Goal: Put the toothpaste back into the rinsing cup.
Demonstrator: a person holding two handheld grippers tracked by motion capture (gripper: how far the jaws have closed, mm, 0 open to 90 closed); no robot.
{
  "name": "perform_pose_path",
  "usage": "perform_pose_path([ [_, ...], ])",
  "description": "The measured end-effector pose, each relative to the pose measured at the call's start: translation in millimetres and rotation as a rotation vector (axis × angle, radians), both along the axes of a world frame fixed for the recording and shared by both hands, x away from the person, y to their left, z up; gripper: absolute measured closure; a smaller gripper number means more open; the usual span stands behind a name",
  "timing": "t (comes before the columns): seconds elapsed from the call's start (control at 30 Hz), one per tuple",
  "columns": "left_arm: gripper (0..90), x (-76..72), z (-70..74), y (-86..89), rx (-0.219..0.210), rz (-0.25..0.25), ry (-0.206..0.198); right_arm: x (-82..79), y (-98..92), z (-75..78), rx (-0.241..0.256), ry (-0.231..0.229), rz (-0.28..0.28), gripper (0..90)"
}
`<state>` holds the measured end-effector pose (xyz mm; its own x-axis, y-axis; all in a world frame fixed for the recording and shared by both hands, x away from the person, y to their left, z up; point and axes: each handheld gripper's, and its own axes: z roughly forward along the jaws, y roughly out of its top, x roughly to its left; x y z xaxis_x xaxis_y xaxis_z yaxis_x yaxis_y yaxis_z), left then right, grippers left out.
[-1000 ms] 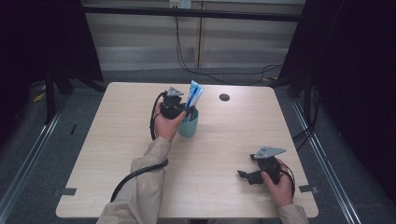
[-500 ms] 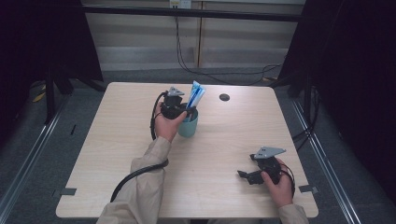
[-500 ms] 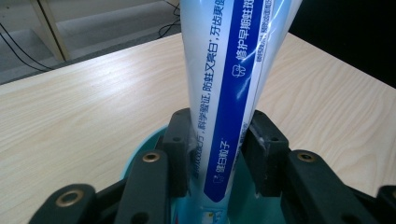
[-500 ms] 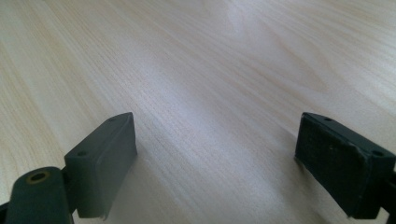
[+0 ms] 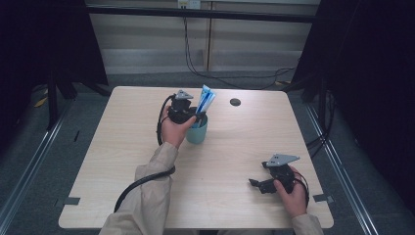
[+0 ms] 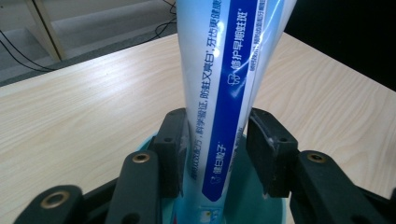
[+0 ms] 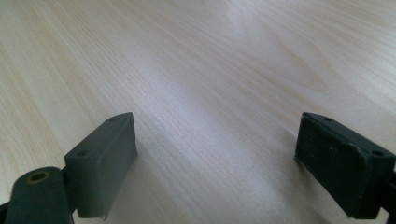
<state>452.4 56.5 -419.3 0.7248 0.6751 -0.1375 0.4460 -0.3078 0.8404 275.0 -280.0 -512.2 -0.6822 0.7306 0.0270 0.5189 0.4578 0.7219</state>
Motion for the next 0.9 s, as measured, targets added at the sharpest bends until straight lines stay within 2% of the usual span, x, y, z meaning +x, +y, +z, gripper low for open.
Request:
perform_pose_path([
  [0.27, 51.2, 0.3, 0.8, -1.7, 0.024, -0.003, 0.003, 0.0, 0.0, 0.0, 0.0, 0.001, 0.001, 11.9],
  [0.47, 46.3, 0.4, 3.0, -2.8, 0.022, -0.009, 0.01, 0.0, 0.0, 0.1, 0.0, 0.001, 0.001, 11.9],
  [0.63, 41.2, 0.8, 4.0, -1.6, 0.031, 0.007, 0.012, 0.0, 0.0, 0.0, 0.0, 0.001, 0.001, 11.9],
  [0.77, 40.1, 0.6, 5.0, -1.4, 0.024, 0.007, 0.013, -0.1, 0.1, 0.1, 0.0, 0.002, 0.0, 11.9],
  [0.9, 34.2, 0.7, 6.3, -1.3, 0.028, 0.011, 0.018, -0.3, 0.2, 0.2, 0.001, 0.003, 0.0, 11.9],
])
